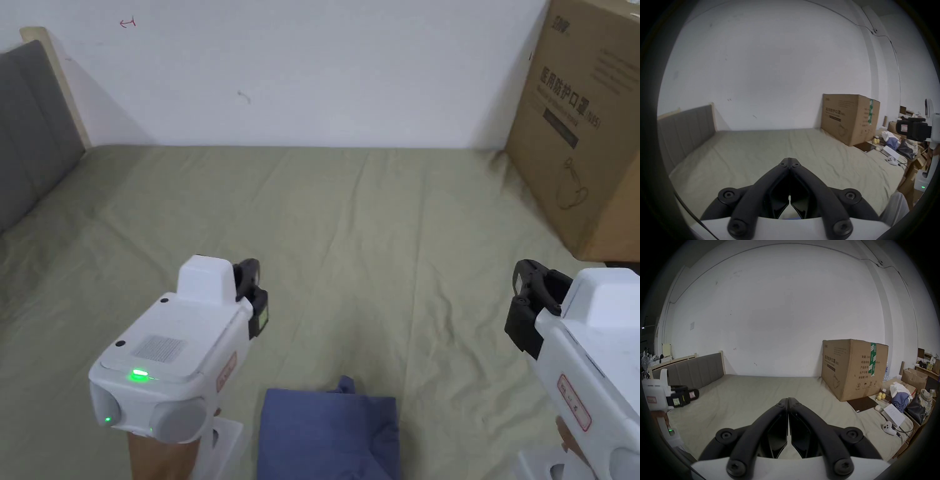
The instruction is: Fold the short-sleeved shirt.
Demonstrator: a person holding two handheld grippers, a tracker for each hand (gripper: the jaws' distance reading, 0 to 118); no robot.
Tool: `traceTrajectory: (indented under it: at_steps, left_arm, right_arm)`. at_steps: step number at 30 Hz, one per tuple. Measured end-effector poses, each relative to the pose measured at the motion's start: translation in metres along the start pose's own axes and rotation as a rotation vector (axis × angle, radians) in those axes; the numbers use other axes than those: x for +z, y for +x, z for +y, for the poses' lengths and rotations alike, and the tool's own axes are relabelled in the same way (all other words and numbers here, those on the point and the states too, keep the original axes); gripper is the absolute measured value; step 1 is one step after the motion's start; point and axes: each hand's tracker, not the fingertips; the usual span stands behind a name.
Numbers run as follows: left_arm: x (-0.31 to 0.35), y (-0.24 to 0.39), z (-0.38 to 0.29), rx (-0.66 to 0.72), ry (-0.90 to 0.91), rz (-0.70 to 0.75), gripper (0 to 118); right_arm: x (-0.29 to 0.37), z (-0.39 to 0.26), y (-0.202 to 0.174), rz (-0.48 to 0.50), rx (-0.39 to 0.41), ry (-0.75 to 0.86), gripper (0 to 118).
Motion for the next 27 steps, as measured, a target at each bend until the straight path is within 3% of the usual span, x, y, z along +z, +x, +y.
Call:
traceTrajectory:
  at_steps: [5, 17, 27]
  left_arm:
    - [0.011, -0.023, 0.003, -0.023, 0.046, 0.093, 0]
    - [0.021, -0.047, -0.003, 0.012, 0.059, 0.137, 0]
    - [0.024, -0.059, -0.012, 0.058, 0.025, 0.121, 0]
  right_arm:
    - [0.001, 0.006, -0.012, -0.008, 0.02, 0.038, 0]
    - [-0.009, -0.008, -0.024, 0.011, 0.036, 0.023, 0]
    - [-0.057, -0.106, -0.071, 0.161, 0.032, -0.196, 0]
